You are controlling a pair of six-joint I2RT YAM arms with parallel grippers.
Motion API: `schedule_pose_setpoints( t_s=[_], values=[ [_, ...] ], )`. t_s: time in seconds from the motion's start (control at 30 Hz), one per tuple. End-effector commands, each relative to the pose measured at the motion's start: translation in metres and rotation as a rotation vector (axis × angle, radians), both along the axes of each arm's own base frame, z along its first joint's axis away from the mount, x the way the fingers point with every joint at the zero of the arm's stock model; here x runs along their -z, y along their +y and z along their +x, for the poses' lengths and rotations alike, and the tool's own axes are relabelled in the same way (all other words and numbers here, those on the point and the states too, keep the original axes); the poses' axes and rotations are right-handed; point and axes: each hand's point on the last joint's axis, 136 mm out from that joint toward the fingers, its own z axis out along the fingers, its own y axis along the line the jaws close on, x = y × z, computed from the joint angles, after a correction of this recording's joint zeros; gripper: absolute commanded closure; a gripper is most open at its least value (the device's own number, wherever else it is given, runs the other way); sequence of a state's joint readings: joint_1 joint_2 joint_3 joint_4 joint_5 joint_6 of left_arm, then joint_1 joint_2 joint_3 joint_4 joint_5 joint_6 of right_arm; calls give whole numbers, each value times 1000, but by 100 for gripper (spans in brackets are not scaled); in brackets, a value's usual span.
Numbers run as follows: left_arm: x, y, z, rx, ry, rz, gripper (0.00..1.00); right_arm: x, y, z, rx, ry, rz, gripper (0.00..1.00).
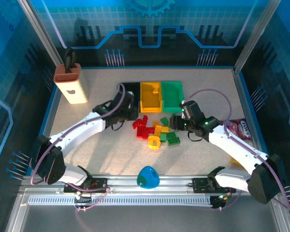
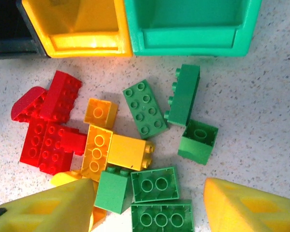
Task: Sort the legos into containers by color
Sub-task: Place the lego in the container, then pick up the lego from the bottom-center of the table.
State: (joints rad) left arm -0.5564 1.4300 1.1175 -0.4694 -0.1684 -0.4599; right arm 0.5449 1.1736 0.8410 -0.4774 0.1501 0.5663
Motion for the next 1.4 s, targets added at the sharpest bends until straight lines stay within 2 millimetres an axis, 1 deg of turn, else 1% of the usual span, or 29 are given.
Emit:
schedule_pose_setpoints(
  t_s=[0.0, 0.07, 0.17, 0.27, 0.5, 0.53, 0.57, 0.6, 0.63, 0.67, 0.7, 0.8, 0.9, 0.93, 1.0, 1.03, 1.1, 1.23, 1.37],
  values=[
    [-23, 15, 32, -23, -58, 11, 71, 0, 6, -9, -9, 4, 22, 38],
    [-30, 23, 52, -48, -80, 12, 71, 3, 9, -13, -16, 9, 21, 38],
    [-33, 33, 79, -77, -81, 20, 71, 6, 13, -16, -25, 14, 17, 38],
    [-29, 40, 100, -97, -70, 8, 71, 6, 17, -17, -35, 14, 17, 38],
    [-14, 53, 141, -138, -41, -37, 68, 6, 26, -22, -80, 20, -5, 35],
    [-14, 54, 147, -138, -36, -43, 65, 6, 28, -24, -89, 22, -11, 34],
    [-13, 54, 151, -131, -26, -51, 52, 6, 30, -25, -100, 23, -18, 33],
    [-14, 53, 152, -126, -18, -52, 31, 6, 33, -27, -117, 22, -23, 31],
    [-18, 51, 152, -120, -13, -51, 17, 5, 36, -29, -130, 18, -29, 29],
    [-22, 50, 150, -118, -19, -58, 5, 5, 39, -31, -141, 17, -37, 27],
    [-27, 51, 148, -120, -30, -66, 2, 6, 41, -32, -148, 20, -45, 24],
    [-41, 50, 134, -116, -71, -103, 1, 9, 48, -38, -190, 26, -68, 18],
    [-49, 52, 114, -113, -91, -124, 2, 17, 57, -44, -237, 44, -100, 15],
    [-51, 53, 106, -111, -97, -132, 3, 22, 59, -47, -259, 58, -118, 15],
    [-52, 54, 91, -110, -103, -151, 5, 20, 70, -48, -298, 56, -134, 15],
    [-52, 54, 82, -109, -107, -160, 6, 23, 73, -50, -310, 67, -149, 16],
    [-49, 56, 68, -113, -110, -166, 8, 29, 80, -53, -335, 80, -169, 18],
    [-40, 58, 38, -115, -96, -174, 15, 40, 93, -57, -363, 116, -198, 23],
    [-25, 64, 12, -131, -77, -162, 20, 52, 99, -58, -322, 150, -247, 23]
  ],
)
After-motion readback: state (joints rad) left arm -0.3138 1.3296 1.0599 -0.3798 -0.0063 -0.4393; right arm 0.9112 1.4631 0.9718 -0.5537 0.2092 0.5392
